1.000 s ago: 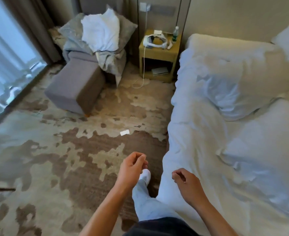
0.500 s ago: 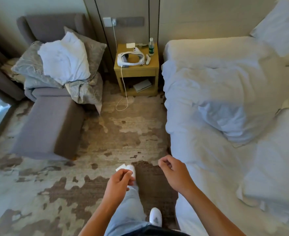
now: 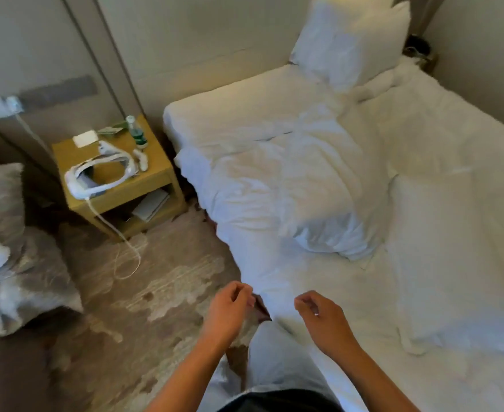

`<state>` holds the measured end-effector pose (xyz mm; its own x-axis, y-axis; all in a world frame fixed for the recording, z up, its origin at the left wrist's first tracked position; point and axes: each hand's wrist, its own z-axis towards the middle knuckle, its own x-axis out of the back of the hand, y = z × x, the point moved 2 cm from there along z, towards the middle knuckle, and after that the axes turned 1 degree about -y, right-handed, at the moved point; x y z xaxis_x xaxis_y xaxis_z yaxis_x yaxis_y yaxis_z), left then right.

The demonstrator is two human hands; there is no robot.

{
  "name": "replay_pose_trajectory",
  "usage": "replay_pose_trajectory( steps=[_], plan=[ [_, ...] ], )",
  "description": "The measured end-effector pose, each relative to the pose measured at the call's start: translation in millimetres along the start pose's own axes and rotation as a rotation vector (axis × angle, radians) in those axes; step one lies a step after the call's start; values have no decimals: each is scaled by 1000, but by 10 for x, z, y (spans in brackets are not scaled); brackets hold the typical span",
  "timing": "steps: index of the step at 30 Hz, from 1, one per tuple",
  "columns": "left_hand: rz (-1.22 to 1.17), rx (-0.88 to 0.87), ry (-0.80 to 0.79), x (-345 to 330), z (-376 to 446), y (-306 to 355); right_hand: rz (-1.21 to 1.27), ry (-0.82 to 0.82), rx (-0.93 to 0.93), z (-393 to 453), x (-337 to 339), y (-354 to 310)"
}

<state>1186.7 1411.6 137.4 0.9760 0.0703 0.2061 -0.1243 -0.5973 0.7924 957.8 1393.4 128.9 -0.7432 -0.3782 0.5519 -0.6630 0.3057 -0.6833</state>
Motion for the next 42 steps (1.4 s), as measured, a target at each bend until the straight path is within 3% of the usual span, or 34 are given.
replay_pose_trajectory(
  steps=[8, 14, 21, 26, 31, 35, 39, 42],
  plan=[
    [112, -95, -217, -260, 1419, 1050, 117, 188, -135, 1099, 228, -91],
    [302, -63, -234, -141, 2319, 1546, 185, 205, -118, 2219, 539, -447],
    [359, -6, -249, -109, 3277, 1914, 181, 287, -176, 3321, 1006, -722],
    [365, 18, -347, -395, 3993, 2213, -35, 417, -333, 3946, 1273, -587],
    [369, 48, -454, -803, 4662, 2548, -252, 327, -562, 4301, 1286, -397],
    [400, 93, -457, -1171, 5175, 2694, -301, 211, -623, 4499, 1124, -342],
    [261, 219, -390, -1481, 5546, 2718, -317, 183, -654, 4589, 981, -339],
    [299, 255, -394, -1674, 5729, 2624, -328, 166, -648, 4622, 891, -325]
  ],
)
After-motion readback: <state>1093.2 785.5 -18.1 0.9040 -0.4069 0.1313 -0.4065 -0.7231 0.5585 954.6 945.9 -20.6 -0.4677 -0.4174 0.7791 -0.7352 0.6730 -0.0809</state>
